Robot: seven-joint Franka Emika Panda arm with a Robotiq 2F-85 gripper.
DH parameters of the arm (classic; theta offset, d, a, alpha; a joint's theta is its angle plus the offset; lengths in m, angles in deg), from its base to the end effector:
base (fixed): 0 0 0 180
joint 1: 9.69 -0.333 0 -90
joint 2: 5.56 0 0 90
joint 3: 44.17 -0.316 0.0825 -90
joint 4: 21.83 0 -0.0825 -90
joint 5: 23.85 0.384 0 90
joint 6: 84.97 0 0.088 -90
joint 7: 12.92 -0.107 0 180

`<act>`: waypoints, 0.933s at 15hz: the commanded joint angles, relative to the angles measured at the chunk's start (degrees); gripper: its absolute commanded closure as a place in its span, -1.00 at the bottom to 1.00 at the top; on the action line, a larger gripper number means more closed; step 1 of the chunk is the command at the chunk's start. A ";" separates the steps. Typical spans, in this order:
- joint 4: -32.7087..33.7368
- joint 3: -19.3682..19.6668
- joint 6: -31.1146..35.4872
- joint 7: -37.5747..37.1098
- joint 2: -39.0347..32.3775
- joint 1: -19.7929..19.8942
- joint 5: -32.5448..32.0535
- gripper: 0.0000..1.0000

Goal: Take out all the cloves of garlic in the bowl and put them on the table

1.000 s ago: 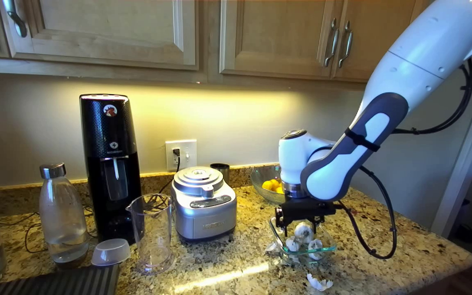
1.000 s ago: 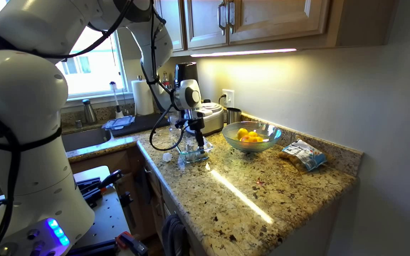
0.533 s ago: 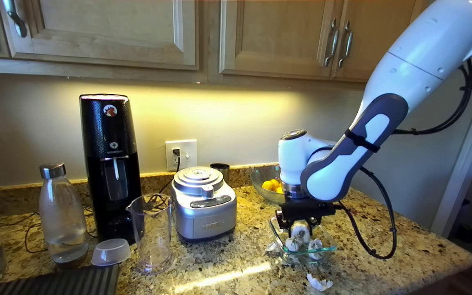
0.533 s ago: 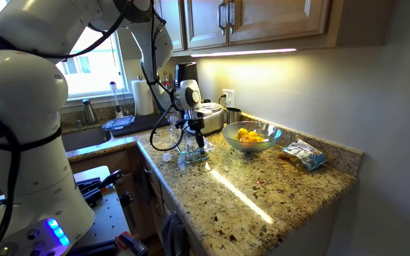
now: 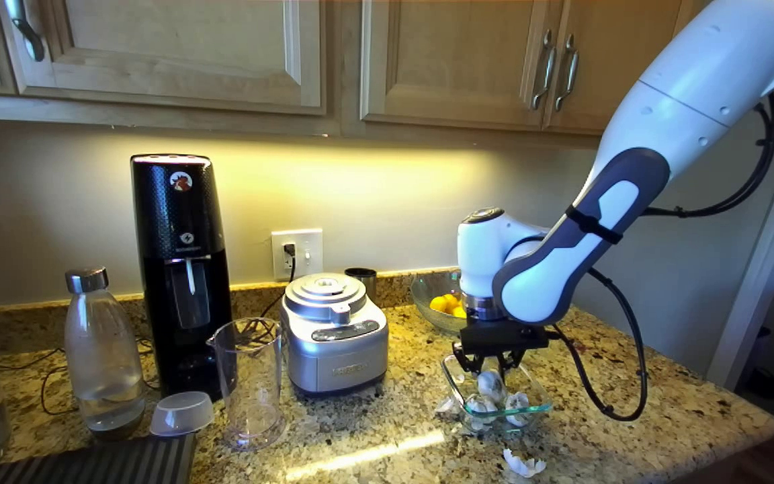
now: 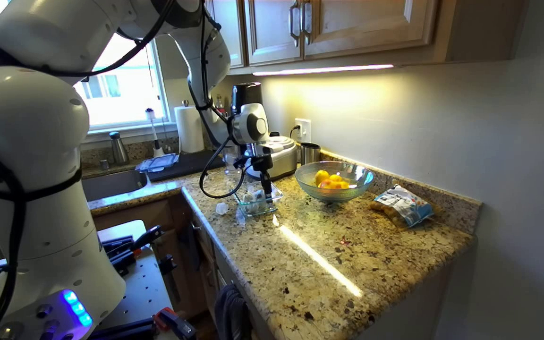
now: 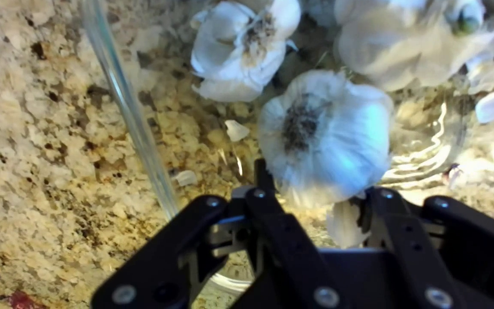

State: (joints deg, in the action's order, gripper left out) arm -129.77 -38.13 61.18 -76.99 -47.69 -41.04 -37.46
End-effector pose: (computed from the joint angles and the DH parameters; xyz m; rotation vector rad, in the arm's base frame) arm 0.5562 0.2675 0.1095 2.8757 -0.6572 0.1315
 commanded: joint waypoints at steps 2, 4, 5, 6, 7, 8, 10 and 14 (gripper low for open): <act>-4.19 -1.23 0.84 0.34 6.11 2.45 0.56 -0.35; -5.08 -0.89 1.18 -0.26 8.17 2.64 0.12 0.47; -5.66 -0.67 1.33 -0.39 9.35 2.81 -0.16 0.50; -6.01 -0.73 0.99 -0.17 10.41 3.11 -0.29 0.61; -6.49 -1.18 0.68 0.29 11.45 3.69 0.03 0.62; -6.83 -1.87 0.52 1.02 12.29 4.45 0.52 -0.10; -7.15 -3.37 0.44 2.31 13.00 5.74 1.39 -0.05; -6.70 -7.84 -0.29 7.26 11.92 9.38 5.79 -0.54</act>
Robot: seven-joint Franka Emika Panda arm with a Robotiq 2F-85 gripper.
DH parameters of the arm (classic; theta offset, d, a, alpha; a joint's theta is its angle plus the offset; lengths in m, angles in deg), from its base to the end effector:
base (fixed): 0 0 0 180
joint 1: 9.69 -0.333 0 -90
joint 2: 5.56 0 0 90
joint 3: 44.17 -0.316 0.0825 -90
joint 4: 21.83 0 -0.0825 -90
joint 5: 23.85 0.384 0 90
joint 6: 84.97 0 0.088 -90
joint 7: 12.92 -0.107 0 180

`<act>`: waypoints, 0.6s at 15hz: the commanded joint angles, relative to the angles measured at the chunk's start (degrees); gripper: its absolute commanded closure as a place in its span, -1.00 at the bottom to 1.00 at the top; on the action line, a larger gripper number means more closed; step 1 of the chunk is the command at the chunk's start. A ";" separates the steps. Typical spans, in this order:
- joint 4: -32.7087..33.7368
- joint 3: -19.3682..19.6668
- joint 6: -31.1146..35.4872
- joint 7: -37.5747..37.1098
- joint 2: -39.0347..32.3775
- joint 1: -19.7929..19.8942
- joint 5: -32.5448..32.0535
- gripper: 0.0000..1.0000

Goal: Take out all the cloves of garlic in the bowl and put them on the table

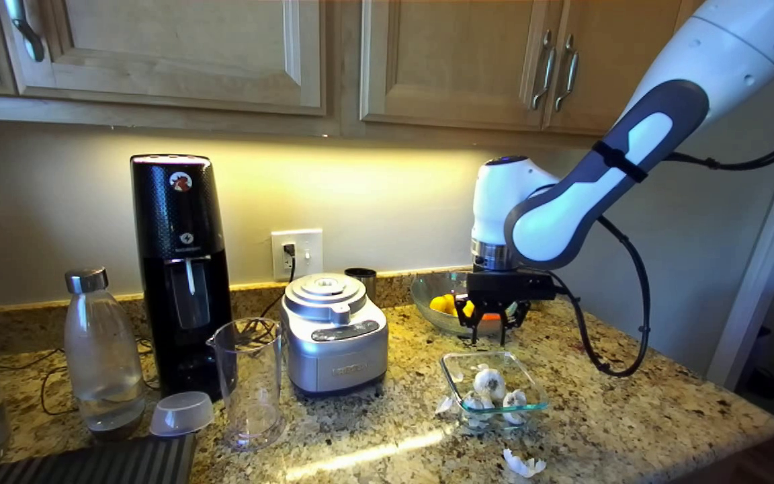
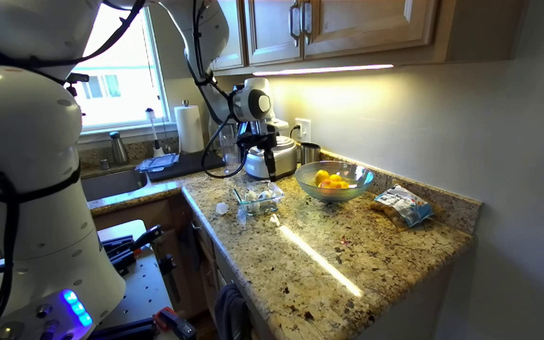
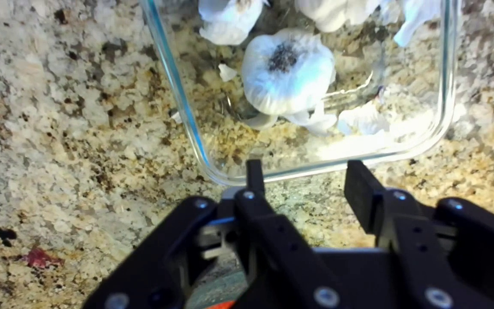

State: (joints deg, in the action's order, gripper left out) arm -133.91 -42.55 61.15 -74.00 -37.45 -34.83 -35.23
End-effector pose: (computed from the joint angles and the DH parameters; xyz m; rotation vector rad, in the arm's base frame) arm 0.5684 0.2509 0.1920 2.9755 -0.7407 0.1744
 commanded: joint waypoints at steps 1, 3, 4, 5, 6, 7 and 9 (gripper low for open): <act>-2.45 -4.24 -0.27 5.61 1.11 3.83 4.89 -0.68; -2.17 -5.03 0.18 7.97 -0.12 4.63 6.98 -0.94; -2.10 -5.18 0.35 8.91 -0.56 4.87 7.82 -0.98; -1.89 -5.12 0.92 9.83 -1.34 5.03 8.42 -1.00; -1.77 -5.08 1.13 10.66 -1.87 5.14 8.95 -1.00; -1.55 -4.96 1.46 11.45 -2.64 5.21 9.32 -1.00; -0.95 -4.68 1.34 12.27 -3.90 5.18 10.07 -1.00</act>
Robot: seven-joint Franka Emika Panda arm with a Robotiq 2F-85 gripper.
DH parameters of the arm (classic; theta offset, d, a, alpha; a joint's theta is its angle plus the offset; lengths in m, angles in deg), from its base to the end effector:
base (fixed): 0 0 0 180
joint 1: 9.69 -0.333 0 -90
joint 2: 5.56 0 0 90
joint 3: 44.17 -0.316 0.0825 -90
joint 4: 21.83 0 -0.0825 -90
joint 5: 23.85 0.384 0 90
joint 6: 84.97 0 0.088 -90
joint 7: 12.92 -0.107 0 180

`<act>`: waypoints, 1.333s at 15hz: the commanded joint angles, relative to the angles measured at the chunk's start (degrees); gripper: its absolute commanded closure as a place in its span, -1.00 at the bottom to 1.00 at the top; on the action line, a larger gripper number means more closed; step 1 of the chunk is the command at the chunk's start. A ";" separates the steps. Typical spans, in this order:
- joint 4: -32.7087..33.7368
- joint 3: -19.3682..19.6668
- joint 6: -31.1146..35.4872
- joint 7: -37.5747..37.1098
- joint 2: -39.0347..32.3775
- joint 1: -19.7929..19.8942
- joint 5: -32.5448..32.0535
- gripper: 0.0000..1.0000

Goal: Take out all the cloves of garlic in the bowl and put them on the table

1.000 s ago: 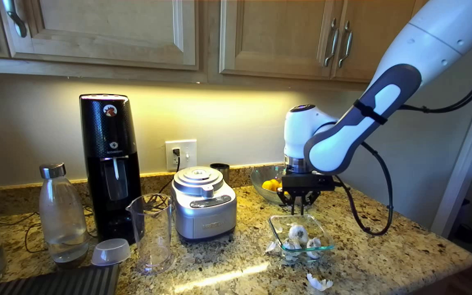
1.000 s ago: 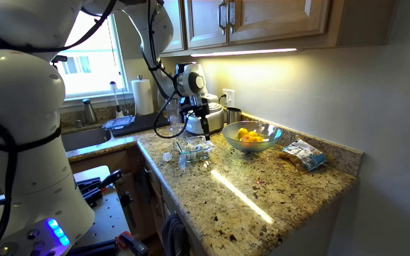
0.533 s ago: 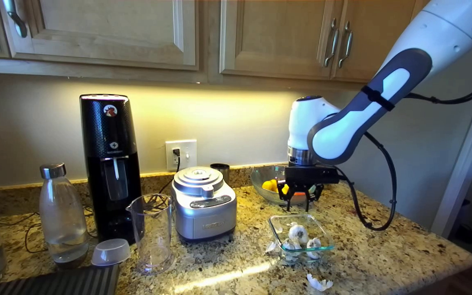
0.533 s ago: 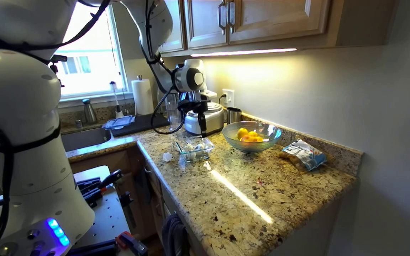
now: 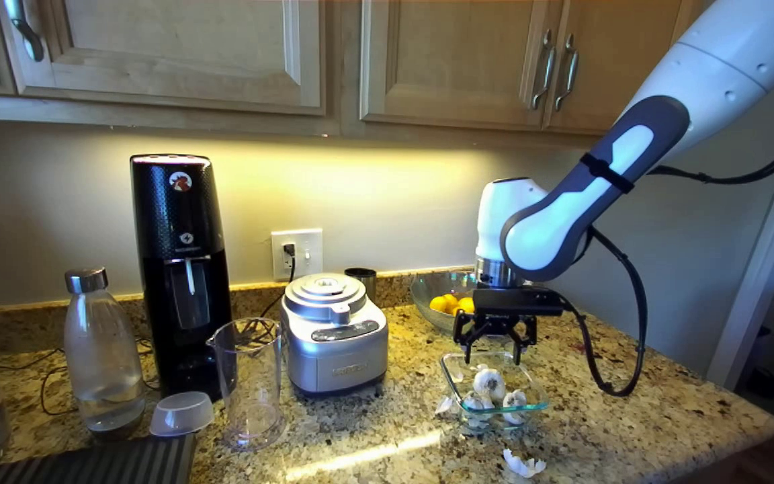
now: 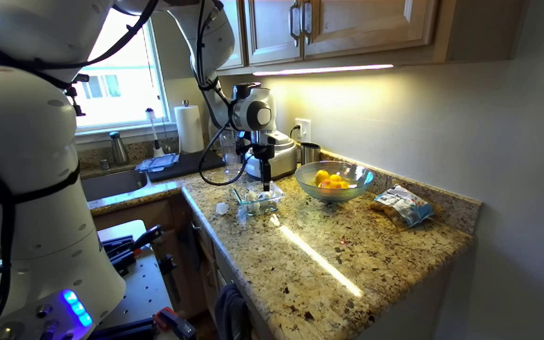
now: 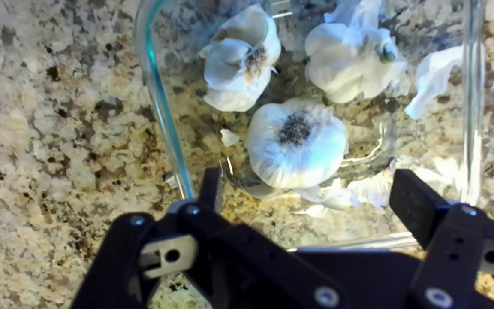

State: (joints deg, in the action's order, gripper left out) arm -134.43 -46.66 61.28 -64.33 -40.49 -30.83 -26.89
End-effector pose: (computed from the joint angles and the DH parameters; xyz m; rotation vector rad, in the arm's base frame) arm 0.5587 0.2448 0.1566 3.0472 -0.6942 -0.0226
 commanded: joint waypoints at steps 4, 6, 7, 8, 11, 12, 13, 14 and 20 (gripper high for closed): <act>0.31 -0.57 0.98 4.06 -2.54 1.20 2.85 -1.00; 0.55 -0.70 0.96 4.53 -2.93 1.27 3.52 -1.00; 0.74 -0.72 0.99 4.76 -3.18 1.26 3.77 -1.00; 0.88 -0.75 0.97 5.17 -3.41 1.22 4.02 -1.00; 1.30 -0.52 1.07 5.81 -4.15 0.88 4.07 -1.00; 1.63 -0.39 0.89 5.89 -4.62 0.78 4.01 -1.00; 1.75 -0.29 0.86 5.87 -4.83 0.69 3.96 -1.00; 1.95 -0.19 1.06 5.93 -5.16 0.59 3.84 -1.00; 3.80 0.15 1.73 6.36 -7.25 0.18 3.55 -0.78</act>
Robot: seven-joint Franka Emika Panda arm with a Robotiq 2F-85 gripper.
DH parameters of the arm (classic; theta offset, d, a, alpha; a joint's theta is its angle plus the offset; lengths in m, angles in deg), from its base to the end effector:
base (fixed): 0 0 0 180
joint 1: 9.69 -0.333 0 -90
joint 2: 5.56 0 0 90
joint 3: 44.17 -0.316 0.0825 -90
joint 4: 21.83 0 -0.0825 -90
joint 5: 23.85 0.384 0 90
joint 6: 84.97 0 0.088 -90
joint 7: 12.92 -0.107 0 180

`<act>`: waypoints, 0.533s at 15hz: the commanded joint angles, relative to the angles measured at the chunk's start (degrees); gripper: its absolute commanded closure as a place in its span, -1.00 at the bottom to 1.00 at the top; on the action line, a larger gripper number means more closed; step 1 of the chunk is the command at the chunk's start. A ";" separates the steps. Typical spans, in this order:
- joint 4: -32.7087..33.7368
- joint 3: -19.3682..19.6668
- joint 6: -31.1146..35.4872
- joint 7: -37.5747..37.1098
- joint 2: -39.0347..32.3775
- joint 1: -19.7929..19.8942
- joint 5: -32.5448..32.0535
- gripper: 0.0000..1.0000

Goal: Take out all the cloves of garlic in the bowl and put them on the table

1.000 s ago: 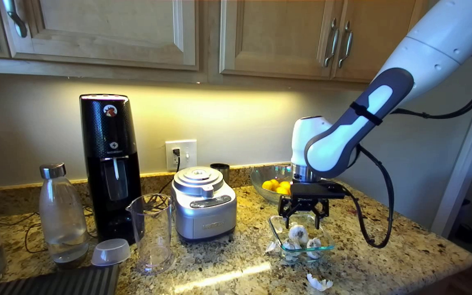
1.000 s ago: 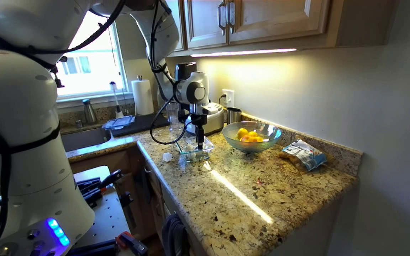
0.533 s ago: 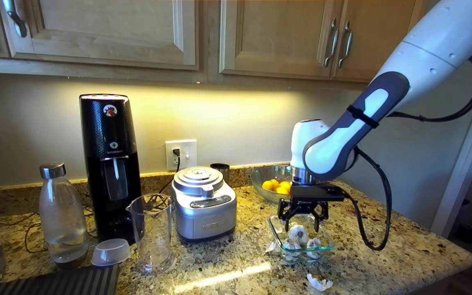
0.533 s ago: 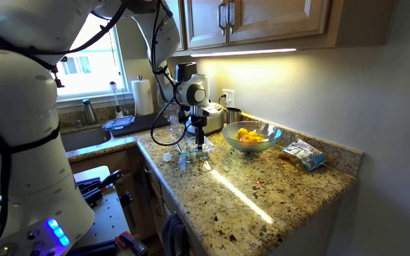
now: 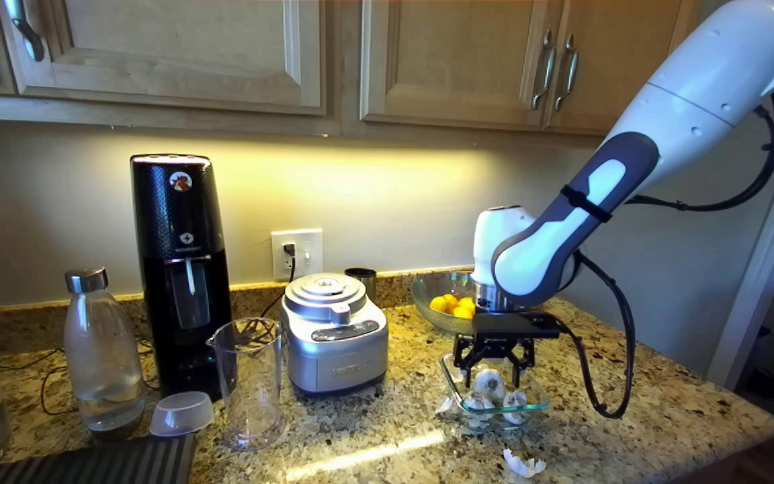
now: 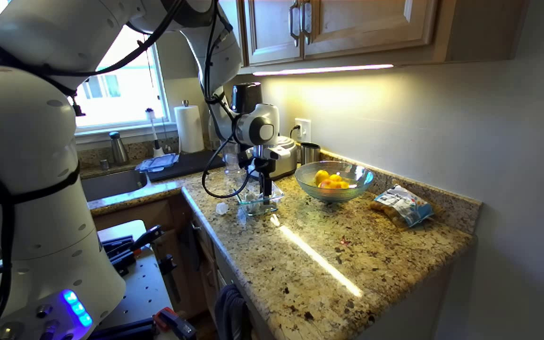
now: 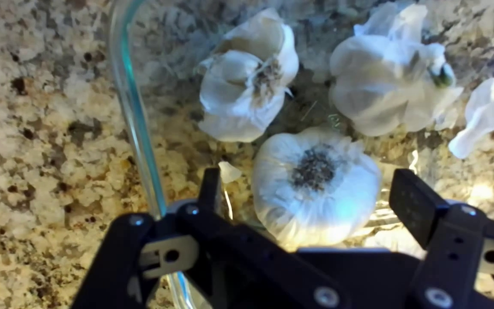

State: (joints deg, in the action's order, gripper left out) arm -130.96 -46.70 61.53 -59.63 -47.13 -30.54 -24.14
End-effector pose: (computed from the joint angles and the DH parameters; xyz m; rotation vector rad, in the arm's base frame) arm 0.5612 0.2425 0.1074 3.0536 -0.6395 -0.1170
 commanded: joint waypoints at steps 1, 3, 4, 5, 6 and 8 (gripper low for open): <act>0.50 0.21 1.65 1.92 -0.76 -0.13 0.80 -0.55; 0.79 0.24 1.95 2.31 -1.11 -0.14 0.90 -0.17; 0.90 0.23 2.01 2.44 -1.25 -0.15 0.97 -0.05; 0.95 0.24 2.05 2.54 -1.30 -0.17 0.99 0.06; 0.81 0.19 1.99 2.63 -1.09 -0.14 1.08 0.20; 0.45 0.02 1.45 2.80 -0.40 0.05 1.39 0.20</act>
State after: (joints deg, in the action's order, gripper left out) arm -129.72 -46.69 62.32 -58.28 -48.35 -30.56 -24.14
